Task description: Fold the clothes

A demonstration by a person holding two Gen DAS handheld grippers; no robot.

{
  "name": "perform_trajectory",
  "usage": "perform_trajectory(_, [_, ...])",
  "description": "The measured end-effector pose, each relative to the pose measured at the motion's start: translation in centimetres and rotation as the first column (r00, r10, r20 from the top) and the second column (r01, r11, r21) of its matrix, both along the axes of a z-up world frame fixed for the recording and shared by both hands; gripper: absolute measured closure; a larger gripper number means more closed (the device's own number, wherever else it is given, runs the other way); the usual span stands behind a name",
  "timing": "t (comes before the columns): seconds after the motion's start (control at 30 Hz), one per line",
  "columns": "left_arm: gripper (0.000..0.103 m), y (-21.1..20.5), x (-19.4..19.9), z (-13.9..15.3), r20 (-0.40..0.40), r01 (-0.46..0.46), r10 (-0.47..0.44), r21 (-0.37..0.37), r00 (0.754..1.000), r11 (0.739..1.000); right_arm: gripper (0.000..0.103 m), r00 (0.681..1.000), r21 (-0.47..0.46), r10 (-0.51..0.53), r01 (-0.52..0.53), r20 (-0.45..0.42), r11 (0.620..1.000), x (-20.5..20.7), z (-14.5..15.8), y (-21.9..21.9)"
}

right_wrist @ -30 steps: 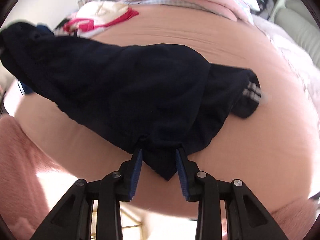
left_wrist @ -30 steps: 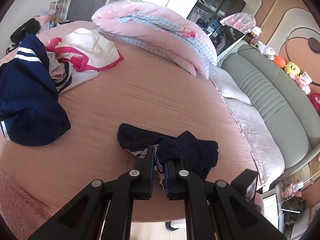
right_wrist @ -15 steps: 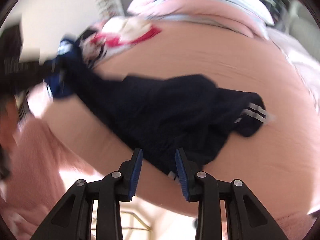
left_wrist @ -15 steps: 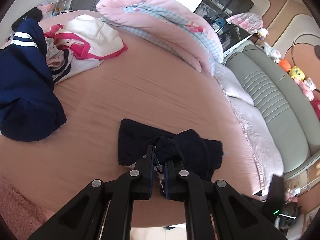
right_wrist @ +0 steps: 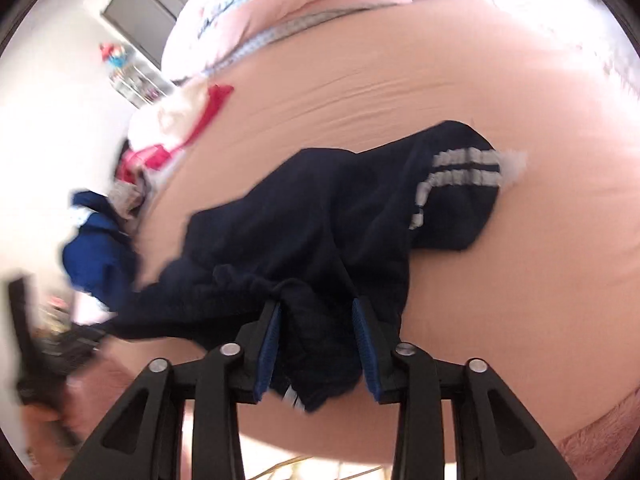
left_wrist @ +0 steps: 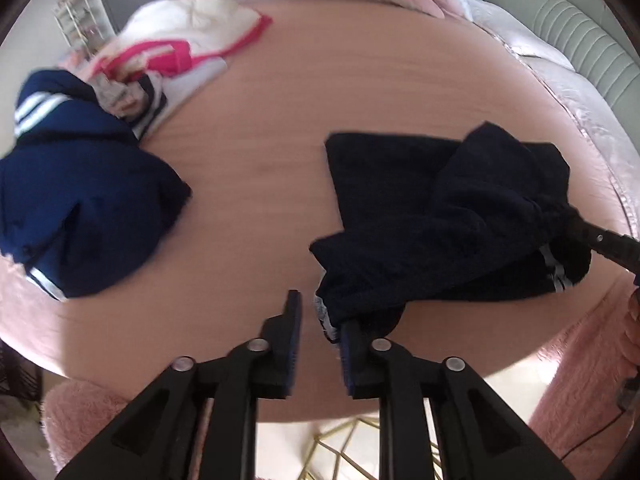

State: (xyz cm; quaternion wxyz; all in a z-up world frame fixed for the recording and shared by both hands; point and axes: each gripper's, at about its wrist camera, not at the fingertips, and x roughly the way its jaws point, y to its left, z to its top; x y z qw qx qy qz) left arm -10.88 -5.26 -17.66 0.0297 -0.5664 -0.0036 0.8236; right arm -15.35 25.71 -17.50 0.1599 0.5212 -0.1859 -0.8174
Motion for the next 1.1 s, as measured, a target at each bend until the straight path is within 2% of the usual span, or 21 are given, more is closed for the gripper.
perform_trajectory(0.03, [0.074,-0.1,0.2,0.2,-0.007,0.008,-0.008,0.038,1.0,0.999,0.06,1.0,0.025,0.004,-0.004,-0.007,1.0,0.3,0.4,0.1])
perform_trajectory(0.07, [0.072,-0.2,0.5,0.4,-0.014,0.017,-0.016,0.075,1.0,0.997,0.06,1.0,0.06,0.006,-0.004,-0.022,0.998,0.7,0.8,0.1])
perform_trajectory(0.13, [0.072,-0.2,1.2,1.4,-0.054,0.063,-0.054,0.173,0.997,0.983,0.06,0.999,0.056,0.003,0.0,-0.043,0.998,2.6,1.8,-0.1])
perform_trajectory(0.2, [0.071,-0.1,2.1,2.9,-0.125,0.13,-0.1,0.261,0.987,0.956,0.06,1.0,-0.107,0.009,-0.01,-0.006,0.994,2.7,0.8,0.3])
perform_trajectory(0.23, [0.071,0.0,2.6,3.6,-0.163,0.165,-0.122,0.285,0.979,0.944,0.06,1.0,-0.158,0.005,-0.003,0.009,0.987,2.7,0.8,0.7])
perform_trajectory(0.27, [0.071,0.5,3.1,3.9,-0.187,0.194,-0.148,0.259,0.971,0.946,0.06,1.0,-0.197,0.001,0.003,0.022,0.98,2.7,0.8,1.1])
perform_trajectory(0.33, [0.071,1.8,3.5,3.6,-0.189,0.218,-0.195,0.109,0.962,0.97,0.06,1.0,-0.074,-0.012,0.012,-0.008,0.997,3.1,1.2,1.1])
perform_trajectory(0.4, [0.071,2.8,3.4,1.8,-0.131,0.206,-0.211,-0.046,0.969,0.977,0.06,0.999,0.038,0.023,-0.021,-0.038,0.999,3.5,1.6,0.5])
perform_trajectory(0.47, [0.071,3.1,3.2,-0.3,-0.073,0.188,-0.198,-0.118,0.978,0.975,0.059,0.993,0.126,0.108,-0.102,-0.046,0.987,4.2,1.6,-0.7])
perform_trajectory(0.5, [0.071,3.0,3.2,-1.0,-0.054,0.178,-0.187,-0.13,0.981,0.975,0.057,0.987,0.17,0.153,-0.144,-0.041,0.975,4.5,1.2,-1.1])
perform_trajectory(0.53, [0.071,2.8,3.2,-1.6,-0.043,0.167,-0.174,-0.137,0.984,0.976,0.052,0.981,0.225,0.188,-0.175,-0.038,0.959,4.9,0.9,-2.1])
perform_trajectory(0.6, [0.072,2.2,3.1,-1.7,-0.054,0.136,-0.144,-0.122,0.988,0.983,0.052,0.974,0.324,0.226,-0.205,-0.029,0.923,5.5,0.1,-3.9])
perform_trajectory(0.67, [0.071,1.6,3.0,-1.7,-0.064,0.106,-0.113,-0.107,0.991,0.989,0.052,0.982,0.373,0.187,-0.17,-0.01,0.912,5.4,-1.0,-4.7])
perform_trajectory(0.73, [0.071,0.9,2.9,-1.8,-0.074,0.076,-0.083,-0.092,0.994,0.993,0.053,0.991,0.385,0.137,-0.123,-0.009,0.915,4.8,-2.1,-4.6])
perform_trajectory(0.8, [0.071,0.3,2.9,-1.9,-0.083,0.045,-0.052,-0.077,0.995,0.996,0.067,0.994,0.37,0.1,-0.081,-0.032,0.926,4.3,-2.1,-4.2])
perform_trajectory(0.83, [0.072,0.0,2.8,-1.9,-0.088,0.03,-0.036,-0.069,0.995,0.997,0.083,0.995,0.355,0.089,-0.065,-0.052,0.933,4.3,-1.6,-3.9])
perform_trajectory(0.87, [0.071,-0.3,2.8,-1.8,-0.099,0.018,-0.023,-0.049,0.995,0.999,0.09,0.994,0.34,0.077,-0.049,-0.072,0.939,4.3,-1.2,-3.7])
perform_trajectory(0.93, [0.071,-0.6,2.9,-0.9,-0.148,0.012,-0.006,0.041,0.989,0.999,0.095,0.992,0.334,0.046,-0.005,-0.115,0.943,4.2,-0.1,-3.0])
perform_trajectory(1.1, [0.068,0.1,2.2,-0.3,-0.176,0.067,-0.049,0.098,0.983,0.993,0.095,0.987,0.3,0.009,0.04,-0.16,0.953,3.9,2.1,-1.9])
